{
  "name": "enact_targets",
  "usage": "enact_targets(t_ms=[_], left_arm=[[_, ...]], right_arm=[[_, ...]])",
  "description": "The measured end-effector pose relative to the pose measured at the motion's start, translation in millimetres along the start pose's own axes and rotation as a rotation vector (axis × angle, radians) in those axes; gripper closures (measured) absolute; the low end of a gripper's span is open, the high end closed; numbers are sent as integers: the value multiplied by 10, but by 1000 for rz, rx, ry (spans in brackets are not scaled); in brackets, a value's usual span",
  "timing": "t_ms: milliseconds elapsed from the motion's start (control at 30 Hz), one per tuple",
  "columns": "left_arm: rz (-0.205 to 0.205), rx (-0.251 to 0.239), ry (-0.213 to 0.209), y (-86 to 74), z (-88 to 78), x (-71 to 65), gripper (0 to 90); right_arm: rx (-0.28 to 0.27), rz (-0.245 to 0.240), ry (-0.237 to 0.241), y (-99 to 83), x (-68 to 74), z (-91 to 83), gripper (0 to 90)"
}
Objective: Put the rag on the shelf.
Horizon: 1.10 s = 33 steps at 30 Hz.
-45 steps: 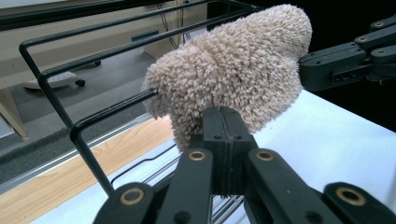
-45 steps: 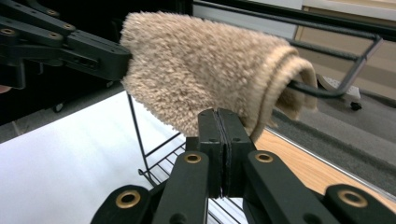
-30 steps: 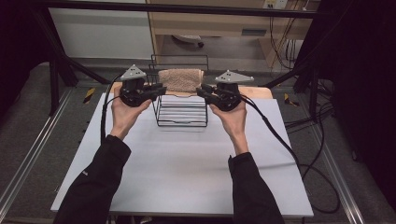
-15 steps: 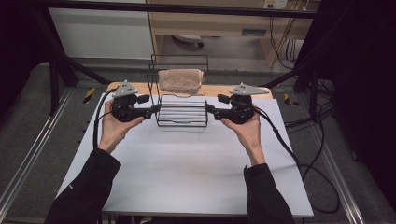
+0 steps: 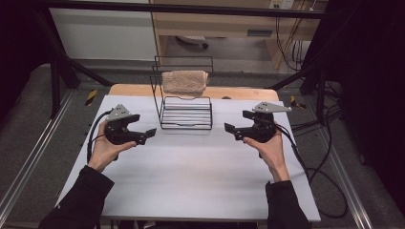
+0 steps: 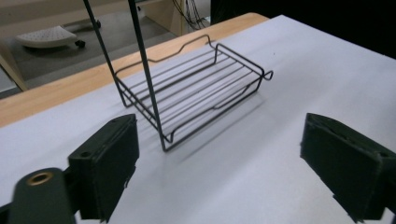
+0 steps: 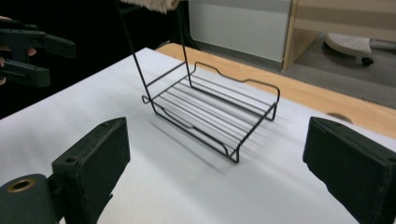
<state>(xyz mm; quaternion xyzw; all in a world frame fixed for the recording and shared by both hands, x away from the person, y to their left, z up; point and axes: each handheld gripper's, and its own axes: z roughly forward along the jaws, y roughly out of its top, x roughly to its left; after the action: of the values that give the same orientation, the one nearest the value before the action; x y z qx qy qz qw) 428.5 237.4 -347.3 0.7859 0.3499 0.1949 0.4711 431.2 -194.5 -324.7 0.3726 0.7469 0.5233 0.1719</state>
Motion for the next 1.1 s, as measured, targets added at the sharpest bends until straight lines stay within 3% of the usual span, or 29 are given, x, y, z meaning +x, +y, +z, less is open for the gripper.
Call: enact_targets(t_ms=[133, 300, 700, 800, 1100], left_arm=[[-14, 6, 19, -144, -18, -14, 85], [-36, 13, 4, -329, -28, -34, 79], [-34, 51, -5, -791, -47, -60, 82], [-36, 55, -3, -869, -74, -61, 82], [-42, 80, 7, -1027, -156, -48, 80]], right_arm=[[21, 4, -6, -147, -40, -50, 53], [43, 10, -11, -332, -70, -99, 28], [87, 59, -22, -791, -172, -204, 7], [97, 80, -26, -888, -201, -246, 7], [139, 81, -21, -1176, -280, -368, 7]])
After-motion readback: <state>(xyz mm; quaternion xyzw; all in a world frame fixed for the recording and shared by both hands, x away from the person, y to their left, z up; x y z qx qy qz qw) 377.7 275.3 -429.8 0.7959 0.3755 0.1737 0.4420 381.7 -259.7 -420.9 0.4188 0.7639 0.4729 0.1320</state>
